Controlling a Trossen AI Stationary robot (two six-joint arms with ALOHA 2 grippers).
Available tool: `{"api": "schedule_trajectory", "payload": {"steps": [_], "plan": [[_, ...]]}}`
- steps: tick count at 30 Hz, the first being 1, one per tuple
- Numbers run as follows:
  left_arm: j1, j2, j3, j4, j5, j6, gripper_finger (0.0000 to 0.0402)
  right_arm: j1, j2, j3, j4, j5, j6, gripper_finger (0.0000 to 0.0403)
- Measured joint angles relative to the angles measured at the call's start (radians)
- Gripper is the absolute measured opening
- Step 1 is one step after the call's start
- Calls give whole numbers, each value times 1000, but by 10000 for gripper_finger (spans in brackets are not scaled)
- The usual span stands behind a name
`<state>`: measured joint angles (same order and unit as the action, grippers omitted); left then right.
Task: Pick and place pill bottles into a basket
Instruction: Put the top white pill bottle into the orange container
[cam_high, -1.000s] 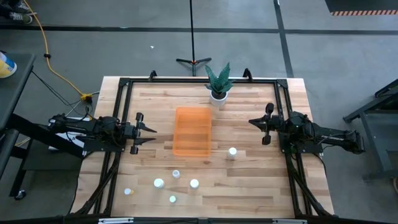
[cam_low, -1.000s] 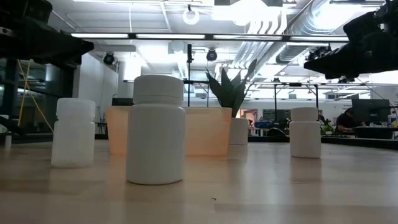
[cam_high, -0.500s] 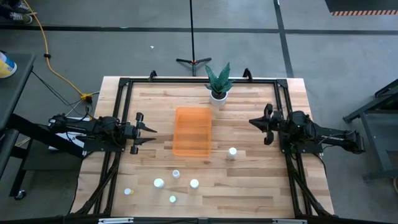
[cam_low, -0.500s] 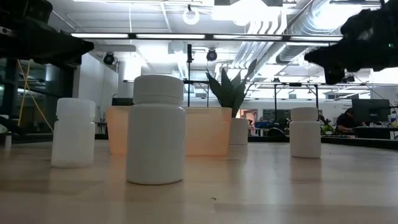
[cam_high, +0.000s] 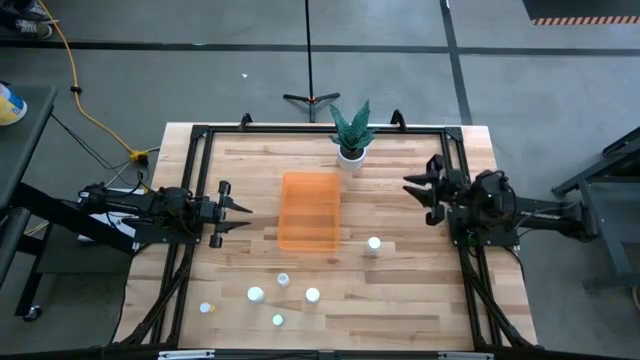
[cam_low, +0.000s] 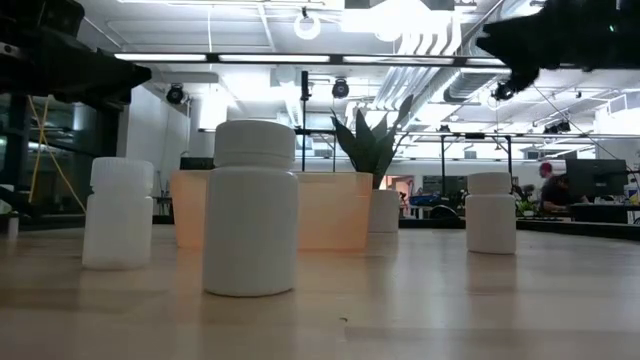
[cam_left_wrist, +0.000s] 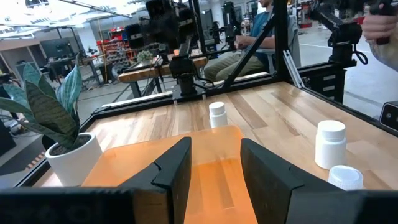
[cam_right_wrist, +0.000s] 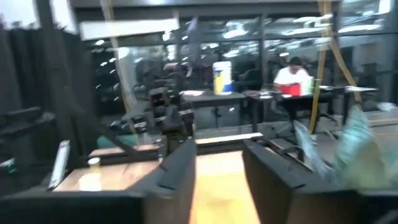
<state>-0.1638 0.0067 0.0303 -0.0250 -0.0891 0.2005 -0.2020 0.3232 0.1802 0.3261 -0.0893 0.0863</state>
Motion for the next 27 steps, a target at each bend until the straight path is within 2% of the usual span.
{"api": "schedule_trajectory", "payload": {"steps": [4, 8, 11, 14, 17, 21, 25, 27], "plan": [[0, 0, 0, 0, -4, 0, 172, 0, 171, 109, -1, -88, -85, 193], [0, 0, 0, 0, -6, -11, 172, 0, 299, 237, -32, -79, -203, 224], [0, 0, 0, 1, -6, -75, 172, 0, 365, 333, -119, -84, -212, 228], [0, 0, 0, 3, -22, -77, 172, 24, 420, 403, -135, -79, -127, 225], [0, 0, 0, 16, -48, -77, 172, 94, 452, 436, -112, -71, -161, 221], [0, 0, 0, 41, -86, -75, 172, 195, 477, 447, -140, 38, -200, 221], [0, 0, 0, 87, -126, -75, 172, 290, 496, 449, -193, 72, -165, 221], [0, 0, 0, 86, -127, -74, 172, 362, 531, 445, -160, 110, -154, 219]]}}
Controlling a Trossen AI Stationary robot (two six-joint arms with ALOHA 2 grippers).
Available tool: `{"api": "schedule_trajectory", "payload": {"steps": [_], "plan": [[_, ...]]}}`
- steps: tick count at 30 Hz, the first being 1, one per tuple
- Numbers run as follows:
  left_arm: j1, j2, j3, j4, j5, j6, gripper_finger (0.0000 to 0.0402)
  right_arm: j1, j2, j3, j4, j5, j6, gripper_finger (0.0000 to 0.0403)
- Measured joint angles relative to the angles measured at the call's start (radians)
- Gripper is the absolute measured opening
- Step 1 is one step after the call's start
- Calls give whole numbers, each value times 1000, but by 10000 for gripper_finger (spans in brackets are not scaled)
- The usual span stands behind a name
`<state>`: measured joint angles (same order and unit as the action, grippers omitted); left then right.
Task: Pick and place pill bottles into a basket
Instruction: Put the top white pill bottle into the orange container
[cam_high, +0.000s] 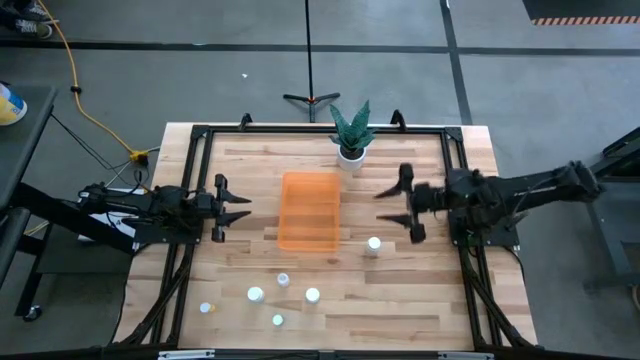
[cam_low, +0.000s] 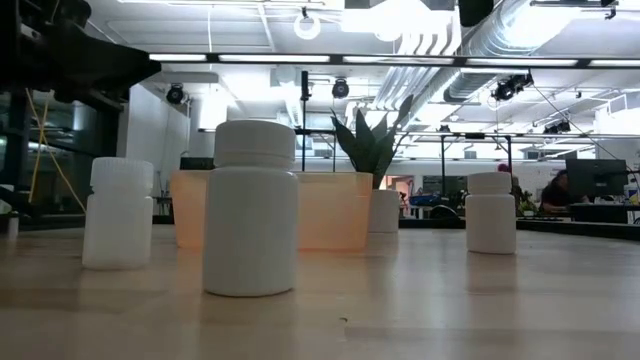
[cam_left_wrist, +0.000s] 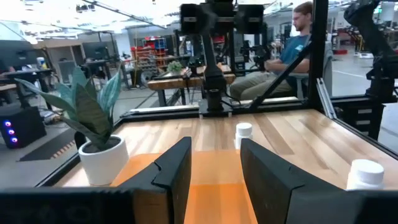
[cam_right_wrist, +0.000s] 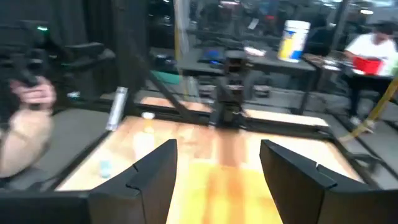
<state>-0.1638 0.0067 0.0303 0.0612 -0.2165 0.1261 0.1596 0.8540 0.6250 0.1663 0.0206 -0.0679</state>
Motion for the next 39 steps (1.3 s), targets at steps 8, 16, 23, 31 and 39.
{"api": "schedule_trajectory", "payload": {"steps": [8, 16, 23, 31, 39], "plan": [[0, 0, 0, -2, -3, 0, 172, 274, 195, 20, -33, 465, -44, 217], [0, 0, 0, -2, -5, 0, 172, 316, 261, 23, -95, 463, 191, 221], [0, 0, 0, -2, -7, 0, 172, 315, 339, 23, -237, 435, 315, 241], [0, 0, 0, -1, -33, 0, 172, 310, 479, 23, -250, 451, 338, 280], [0, 0, 0, -2, -62, 0, 172, 258, 535, 23, -267, 409, 395, 287]]}}
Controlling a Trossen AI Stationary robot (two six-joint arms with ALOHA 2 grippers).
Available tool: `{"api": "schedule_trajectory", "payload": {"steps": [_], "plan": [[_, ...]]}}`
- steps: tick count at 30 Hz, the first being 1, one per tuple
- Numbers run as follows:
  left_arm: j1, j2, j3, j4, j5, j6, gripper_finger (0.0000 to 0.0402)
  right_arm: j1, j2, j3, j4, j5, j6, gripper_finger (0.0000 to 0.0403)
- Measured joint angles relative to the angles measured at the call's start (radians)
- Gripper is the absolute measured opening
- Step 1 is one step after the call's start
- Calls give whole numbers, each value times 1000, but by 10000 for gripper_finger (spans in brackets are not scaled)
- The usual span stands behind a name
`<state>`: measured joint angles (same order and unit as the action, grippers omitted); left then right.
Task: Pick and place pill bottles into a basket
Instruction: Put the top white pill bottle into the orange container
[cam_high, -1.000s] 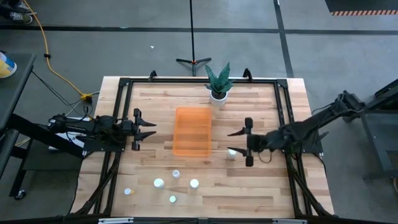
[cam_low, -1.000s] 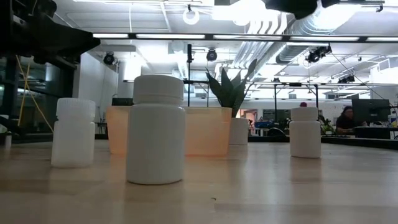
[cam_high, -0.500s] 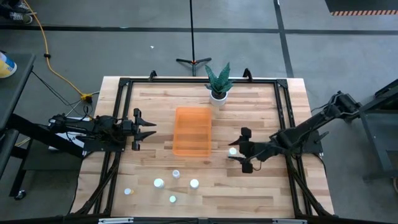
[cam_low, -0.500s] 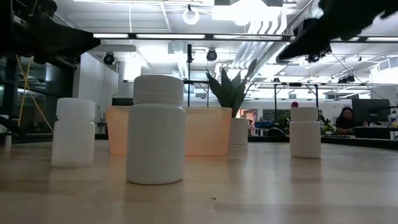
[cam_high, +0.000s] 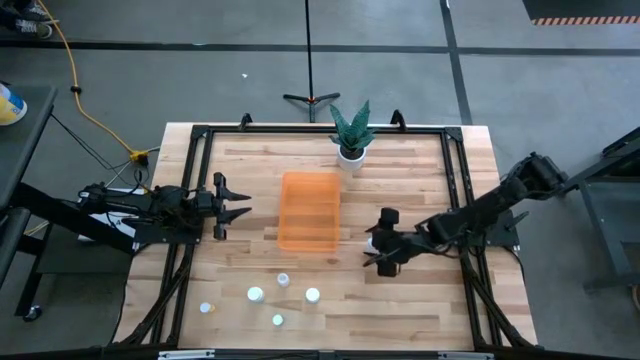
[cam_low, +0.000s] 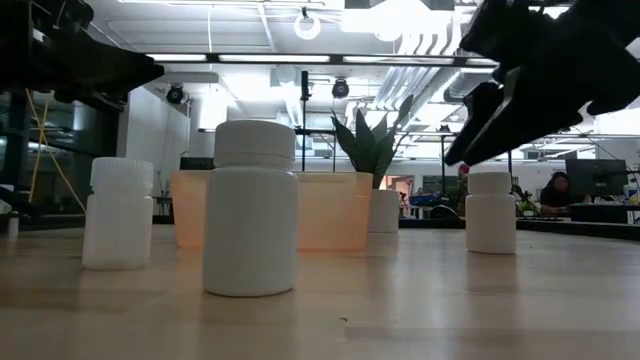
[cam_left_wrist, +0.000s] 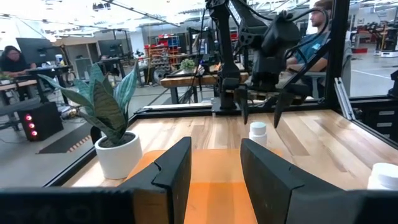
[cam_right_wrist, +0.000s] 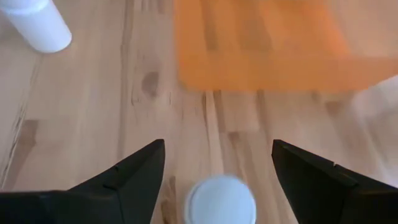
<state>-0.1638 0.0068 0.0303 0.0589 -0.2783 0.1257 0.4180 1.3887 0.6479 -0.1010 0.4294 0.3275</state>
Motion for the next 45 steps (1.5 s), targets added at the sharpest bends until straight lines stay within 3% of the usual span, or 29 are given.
{"api": "schedule_trajectory", "payload": {"steps": [6, 29, 45], "plan": [[0, 0, 0, 0, -2, 0, 172, -34, 0, 0, -111, -71, 99, 287], [0, 0, 0, 0, -2, 0, 172, -40, 0, 0, -150, -145, 169, 285], [0, 0, 0, 0, -2, 0, 172, -40, 0, 0, -149, -137, 142, 158]]}}
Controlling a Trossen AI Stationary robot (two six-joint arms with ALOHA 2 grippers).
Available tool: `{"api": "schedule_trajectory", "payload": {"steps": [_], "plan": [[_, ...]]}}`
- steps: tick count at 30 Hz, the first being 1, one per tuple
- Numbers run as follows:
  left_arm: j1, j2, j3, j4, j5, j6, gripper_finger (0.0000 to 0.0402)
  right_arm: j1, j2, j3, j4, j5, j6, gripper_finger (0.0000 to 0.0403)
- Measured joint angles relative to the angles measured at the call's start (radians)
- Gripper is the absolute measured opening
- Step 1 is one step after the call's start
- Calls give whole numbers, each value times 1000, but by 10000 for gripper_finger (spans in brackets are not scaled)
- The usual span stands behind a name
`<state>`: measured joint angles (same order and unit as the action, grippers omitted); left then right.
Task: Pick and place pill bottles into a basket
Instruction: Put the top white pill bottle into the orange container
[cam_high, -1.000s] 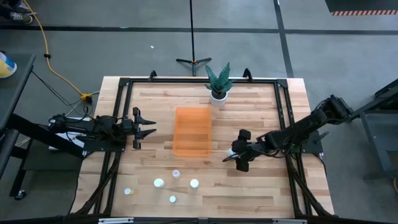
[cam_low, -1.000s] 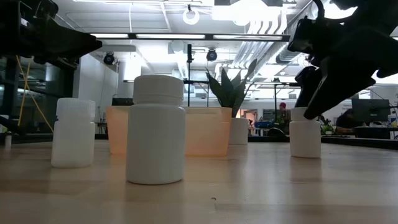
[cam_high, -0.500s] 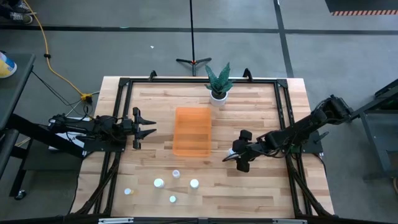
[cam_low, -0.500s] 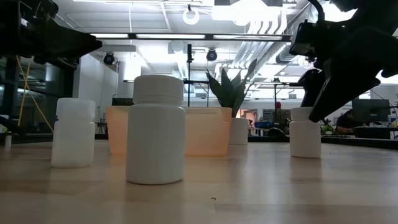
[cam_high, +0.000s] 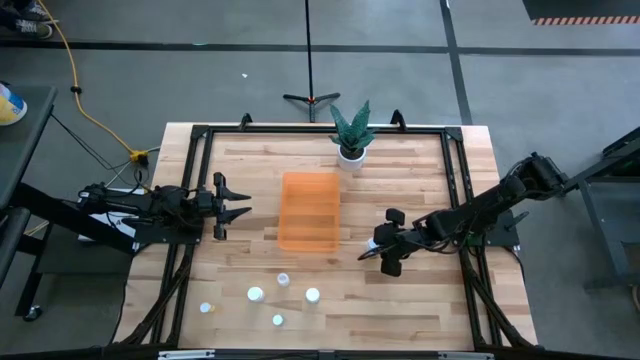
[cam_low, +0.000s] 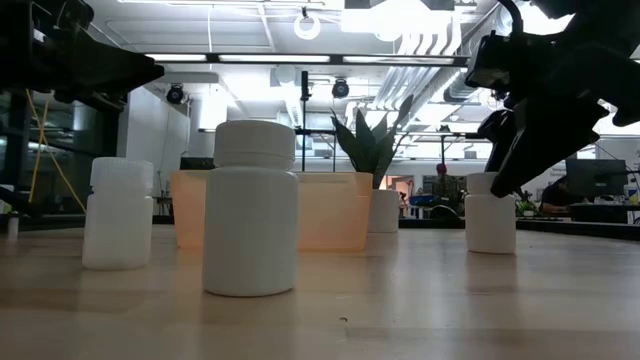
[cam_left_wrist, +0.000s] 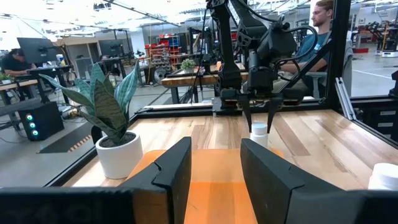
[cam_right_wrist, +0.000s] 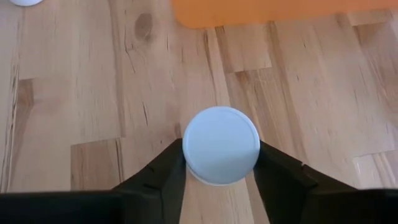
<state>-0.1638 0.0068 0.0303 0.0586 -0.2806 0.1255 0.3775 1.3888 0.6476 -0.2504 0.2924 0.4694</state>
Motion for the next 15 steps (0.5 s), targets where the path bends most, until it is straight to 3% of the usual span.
{"api": "schedule_trajectory", "payload": {"steps": [5, 15], "plan": [[0, 0, 0, 0, 0, 0, 172, 0, 0, 0, 13, -3, -29, 143], [0, 0, 0, 0, 0, 0, 172, 0, -78, -1, 170, 69, -269, 146]]}}
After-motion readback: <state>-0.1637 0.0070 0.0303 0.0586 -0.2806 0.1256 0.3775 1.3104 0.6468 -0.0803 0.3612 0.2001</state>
